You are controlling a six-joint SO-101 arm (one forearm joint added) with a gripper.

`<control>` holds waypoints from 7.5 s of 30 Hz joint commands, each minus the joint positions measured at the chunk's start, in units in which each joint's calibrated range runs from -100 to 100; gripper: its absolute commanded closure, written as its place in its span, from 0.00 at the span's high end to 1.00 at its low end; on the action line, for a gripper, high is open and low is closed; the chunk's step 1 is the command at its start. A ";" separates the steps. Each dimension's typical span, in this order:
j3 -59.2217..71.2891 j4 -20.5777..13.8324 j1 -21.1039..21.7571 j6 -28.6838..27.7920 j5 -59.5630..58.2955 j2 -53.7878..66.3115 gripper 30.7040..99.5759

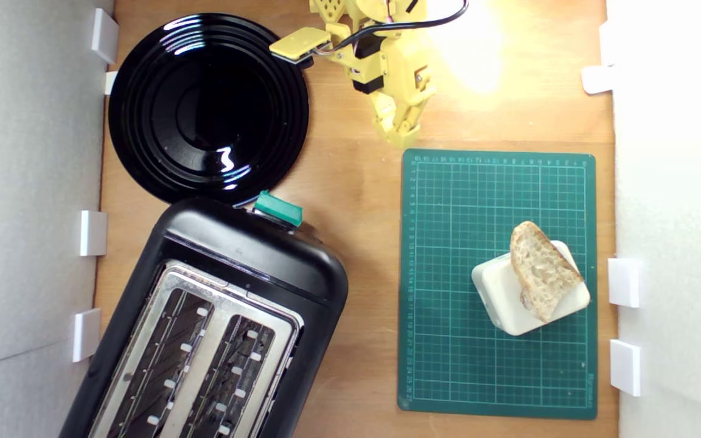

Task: Pick bread and place in toaster

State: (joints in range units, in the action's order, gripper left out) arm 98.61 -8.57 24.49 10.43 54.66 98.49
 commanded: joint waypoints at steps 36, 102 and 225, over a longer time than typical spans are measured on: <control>-0.25 -0.13 0.25 -0.20 -1.59 0.01 0.23; -0.88 -0.95 -0.31 0.22 -1.67 -0.24 0.23; -23.76 -0.13 7.42 -6.53 -120.79 -111.13 0.85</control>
State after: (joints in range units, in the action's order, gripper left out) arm 77.25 -9.11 31.08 4.01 -64.41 -12.39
